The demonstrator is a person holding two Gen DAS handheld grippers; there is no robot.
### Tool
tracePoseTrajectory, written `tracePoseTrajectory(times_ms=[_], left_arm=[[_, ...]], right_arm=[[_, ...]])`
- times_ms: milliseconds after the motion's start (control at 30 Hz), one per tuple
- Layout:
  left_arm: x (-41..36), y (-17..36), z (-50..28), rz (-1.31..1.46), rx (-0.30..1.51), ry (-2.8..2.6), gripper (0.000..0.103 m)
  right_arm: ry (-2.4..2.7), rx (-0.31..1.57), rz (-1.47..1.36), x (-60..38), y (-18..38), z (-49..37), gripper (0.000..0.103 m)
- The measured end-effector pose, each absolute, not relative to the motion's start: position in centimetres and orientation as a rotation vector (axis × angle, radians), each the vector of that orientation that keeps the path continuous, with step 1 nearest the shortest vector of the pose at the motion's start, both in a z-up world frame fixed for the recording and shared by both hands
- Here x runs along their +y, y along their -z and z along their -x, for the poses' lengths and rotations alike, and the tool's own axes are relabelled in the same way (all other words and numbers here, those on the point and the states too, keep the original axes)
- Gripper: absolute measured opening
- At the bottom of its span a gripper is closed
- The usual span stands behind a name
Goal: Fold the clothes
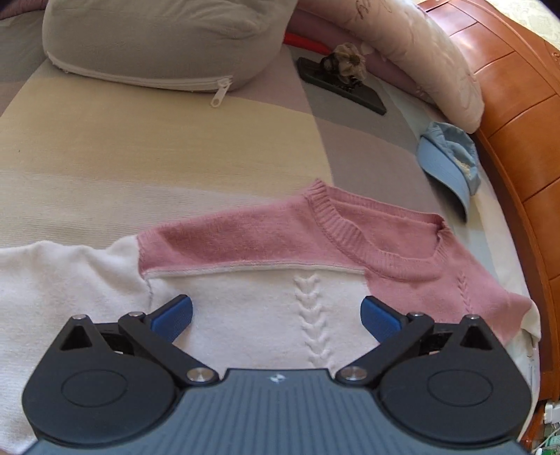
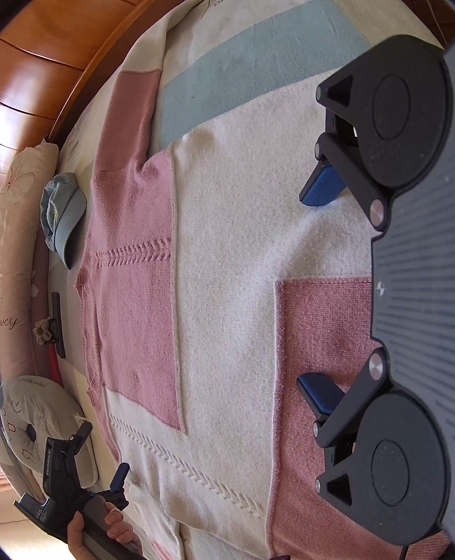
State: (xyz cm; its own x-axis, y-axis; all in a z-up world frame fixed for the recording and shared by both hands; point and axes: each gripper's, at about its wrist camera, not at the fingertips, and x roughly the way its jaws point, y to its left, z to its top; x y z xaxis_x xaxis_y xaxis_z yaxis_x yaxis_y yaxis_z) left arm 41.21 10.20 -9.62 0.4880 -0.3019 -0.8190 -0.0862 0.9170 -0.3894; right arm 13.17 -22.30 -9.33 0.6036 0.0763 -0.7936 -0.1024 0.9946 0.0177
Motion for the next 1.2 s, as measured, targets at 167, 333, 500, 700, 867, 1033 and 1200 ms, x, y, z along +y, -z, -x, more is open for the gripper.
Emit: tracePoseTrajectory(times_ms=[167, 333, 500, 700, 867, 1033, 1200], left_arm=[[10.7, 9.9, -43.6, 0.423, 0.996, 0.069, 0.101], [8.8, 7.8, -43.7, 0.342, 1.018, 0.093, 0.101], [6.6, 7.0, -43.1, 0.374, 1.032, 0.250, 0.102], [5.5, 9.9, -45.9, 0.385, 1.034, 0.204, 0.102], [5.3, 9.0, -47.0, 0.355, 1.023, 0.165, 0.102], [7.2, 5.9, -44.8, 0.316, 1.002, 0.199, 0.102], [10.7, 3.8, -42.0, 0.233, 1.028, 0.204, 0.102]], right_arm=[[-0.107, 0.906, 0.034, -22.3, 9.5, -13.1, 0.103], [-0.111, 0.896, 0.036, -22.3, 9.7, -13.0, 0.103], [-0.115, 0.879, 0.039, -22.3, 9.8, -13.0, 0.103], [-0.123, 0.861, 0.043, -22.4, 10.0, -12.7, 0.103], [-0.128, 0.847, 0.047, -22.3, 10.1, -12.6, 0.103], [-0.122, 0.829, 0.045, -22.3, 10.2, -12.4, 0.103], [-0.098, 0.813, 0.033, -22.1, 10.2, -12.2, 0.103]])
